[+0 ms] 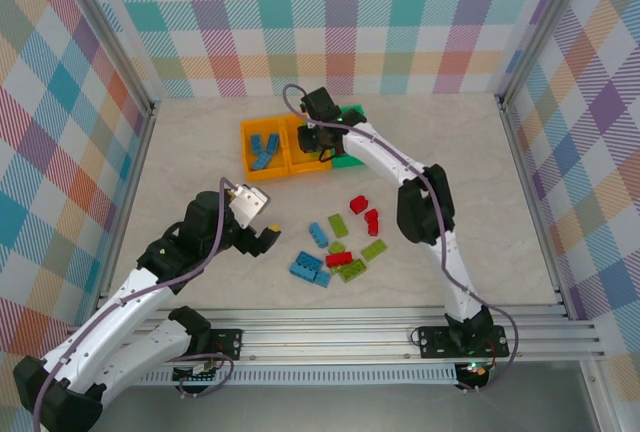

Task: Sort the legos into containers by color

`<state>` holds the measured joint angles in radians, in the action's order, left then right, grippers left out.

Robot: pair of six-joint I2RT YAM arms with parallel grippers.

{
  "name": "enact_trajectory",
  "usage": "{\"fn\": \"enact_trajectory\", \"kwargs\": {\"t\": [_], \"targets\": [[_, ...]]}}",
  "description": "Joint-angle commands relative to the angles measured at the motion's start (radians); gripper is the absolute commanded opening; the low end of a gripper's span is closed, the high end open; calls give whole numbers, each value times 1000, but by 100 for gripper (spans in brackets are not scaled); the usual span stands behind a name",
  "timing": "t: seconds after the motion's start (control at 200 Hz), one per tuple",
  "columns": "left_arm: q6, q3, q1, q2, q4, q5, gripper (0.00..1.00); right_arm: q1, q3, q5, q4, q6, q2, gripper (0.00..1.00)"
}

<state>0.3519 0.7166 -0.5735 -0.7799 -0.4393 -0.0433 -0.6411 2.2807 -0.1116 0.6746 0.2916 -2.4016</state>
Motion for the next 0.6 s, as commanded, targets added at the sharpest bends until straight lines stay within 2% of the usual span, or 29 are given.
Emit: {"fn": "enact_trajectory", "kwargs": {"t": [0.0,0.03,0.135,0.32,0.375,0.52,0.595], "targets": [[-8,-8,1,1,11,-15,100,2,157,-3,149,-27,-72,33],[-7,-9,1,2,11,-17,100,1,191,-2,175,-29,-89,37],[-3,-9,1,-3,11,-14,100,1,246,-2,228,-39,-102,39],[-2,-8,2,-8,8,-7,100,0,151,-7,243,-80,-5,37],[0,-8,2,-10,6,0,100,1,39,-17,220,-97,66,37],[-5,-3,1,-25,6,24,100,1,-372,-32,87,-133,377,39],[-8,3,3,-36,4,33,100,0,-548,-53,68,-138,522,44]]}}
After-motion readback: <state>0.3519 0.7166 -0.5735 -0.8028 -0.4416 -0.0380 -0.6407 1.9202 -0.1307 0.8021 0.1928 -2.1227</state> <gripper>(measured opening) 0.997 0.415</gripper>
